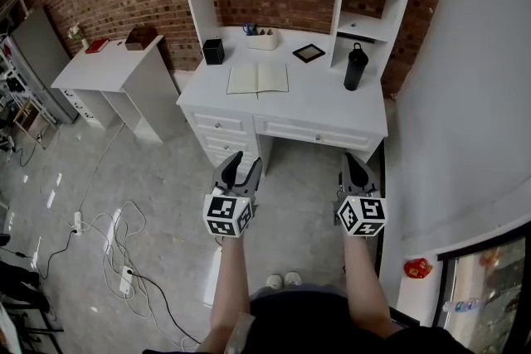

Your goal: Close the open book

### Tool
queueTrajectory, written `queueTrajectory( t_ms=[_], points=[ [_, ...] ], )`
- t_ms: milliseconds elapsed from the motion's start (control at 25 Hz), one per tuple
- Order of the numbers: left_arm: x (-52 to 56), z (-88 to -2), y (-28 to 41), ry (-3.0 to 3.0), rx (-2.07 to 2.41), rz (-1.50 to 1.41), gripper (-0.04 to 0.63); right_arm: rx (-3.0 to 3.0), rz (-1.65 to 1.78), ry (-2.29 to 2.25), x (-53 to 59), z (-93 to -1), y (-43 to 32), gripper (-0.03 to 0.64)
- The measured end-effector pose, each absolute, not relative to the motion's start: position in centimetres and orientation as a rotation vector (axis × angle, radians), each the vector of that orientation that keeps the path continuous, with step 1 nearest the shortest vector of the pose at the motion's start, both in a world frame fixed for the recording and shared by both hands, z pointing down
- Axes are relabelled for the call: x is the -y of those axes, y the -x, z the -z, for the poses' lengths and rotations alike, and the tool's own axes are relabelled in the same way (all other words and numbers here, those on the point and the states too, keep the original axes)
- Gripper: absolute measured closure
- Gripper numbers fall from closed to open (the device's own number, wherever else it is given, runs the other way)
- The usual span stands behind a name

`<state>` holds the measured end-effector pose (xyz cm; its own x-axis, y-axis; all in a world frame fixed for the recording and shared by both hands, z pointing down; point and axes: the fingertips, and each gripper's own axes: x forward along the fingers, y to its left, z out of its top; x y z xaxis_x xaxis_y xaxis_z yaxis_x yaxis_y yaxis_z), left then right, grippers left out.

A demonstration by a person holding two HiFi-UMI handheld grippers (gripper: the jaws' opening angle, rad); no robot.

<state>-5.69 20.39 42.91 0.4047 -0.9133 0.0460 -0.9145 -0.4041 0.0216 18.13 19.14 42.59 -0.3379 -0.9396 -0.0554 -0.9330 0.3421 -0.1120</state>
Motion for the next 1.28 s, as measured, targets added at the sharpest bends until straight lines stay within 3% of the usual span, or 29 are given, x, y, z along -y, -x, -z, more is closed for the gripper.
queueTrajectory(
  t_ms=[840, 1280],
  points=[
    [-20.3, -44.0, 5.4, -2.541, 1.789, -0.044, 0.410, -2.487, 0.116, 1.640, -16.4, -42.5, -19.6, 0.617],
    [-14.8, -41.3, 5.3, -2.594, 1.820, 0.025, 0.410, -2.503, 0.036, 1.601, -11.0, -40.1, -19.9, 0.617]
  ],
)
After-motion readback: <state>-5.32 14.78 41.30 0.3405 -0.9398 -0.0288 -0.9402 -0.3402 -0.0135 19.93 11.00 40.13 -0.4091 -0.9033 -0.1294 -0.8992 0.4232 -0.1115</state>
